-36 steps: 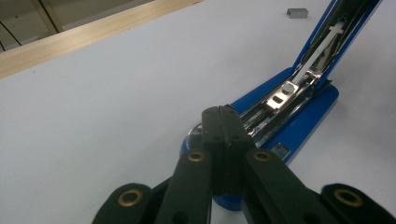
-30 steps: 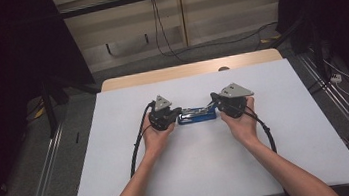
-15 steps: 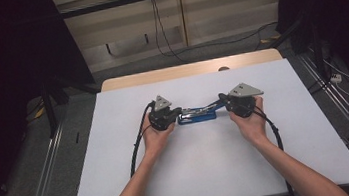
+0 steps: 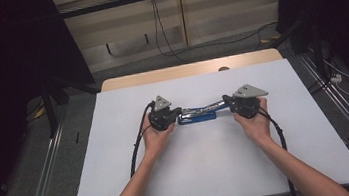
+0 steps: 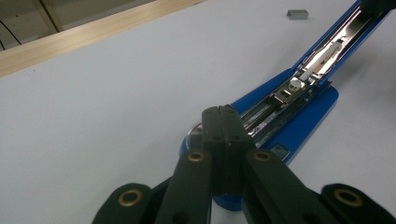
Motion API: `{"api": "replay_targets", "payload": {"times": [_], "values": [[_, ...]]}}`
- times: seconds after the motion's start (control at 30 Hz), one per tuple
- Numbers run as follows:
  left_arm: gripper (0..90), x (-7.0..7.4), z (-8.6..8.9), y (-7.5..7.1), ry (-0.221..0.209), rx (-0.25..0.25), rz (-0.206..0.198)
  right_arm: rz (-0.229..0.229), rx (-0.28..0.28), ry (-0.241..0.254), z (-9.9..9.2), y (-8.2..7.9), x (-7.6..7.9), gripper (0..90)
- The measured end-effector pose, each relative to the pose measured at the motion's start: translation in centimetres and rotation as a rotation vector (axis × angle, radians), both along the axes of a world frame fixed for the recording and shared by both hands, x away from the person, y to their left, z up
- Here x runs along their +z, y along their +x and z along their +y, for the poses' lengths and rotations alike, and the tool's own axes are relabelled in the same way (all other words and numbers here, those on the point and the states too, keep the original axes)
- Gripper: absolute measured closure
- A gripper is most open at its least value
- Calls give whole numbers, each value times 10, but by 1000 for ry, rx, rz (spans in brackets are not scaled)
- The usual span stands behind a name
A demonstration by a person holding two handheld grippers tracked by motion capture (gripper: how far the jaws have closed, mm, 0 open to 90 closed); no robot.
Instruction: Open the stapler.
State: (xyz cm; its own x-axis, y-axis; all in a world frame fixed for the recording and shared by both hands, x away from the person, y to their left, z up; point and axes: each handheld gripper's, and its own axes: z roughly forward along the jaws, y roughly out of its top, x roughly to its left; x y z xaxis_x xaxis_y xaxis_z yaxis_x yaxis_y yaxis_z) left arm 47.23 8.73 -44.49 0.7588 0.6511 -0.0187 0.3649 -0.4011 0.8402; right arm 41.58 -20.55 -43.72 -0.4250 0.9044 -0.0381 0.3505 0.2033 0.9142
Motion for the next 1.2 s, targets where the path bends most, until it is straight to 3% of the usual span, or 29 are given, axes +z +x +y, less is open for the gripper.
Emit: {"api": "replay_targets", "payload": {"times": [0.6,1.2], "values": [[900,0,0,0,-10,3,10,44,-9,-11,-7,1,-11,900],[900,3,1,0,-32,4,7,50,5,11,-8,2,-12,900]]}}
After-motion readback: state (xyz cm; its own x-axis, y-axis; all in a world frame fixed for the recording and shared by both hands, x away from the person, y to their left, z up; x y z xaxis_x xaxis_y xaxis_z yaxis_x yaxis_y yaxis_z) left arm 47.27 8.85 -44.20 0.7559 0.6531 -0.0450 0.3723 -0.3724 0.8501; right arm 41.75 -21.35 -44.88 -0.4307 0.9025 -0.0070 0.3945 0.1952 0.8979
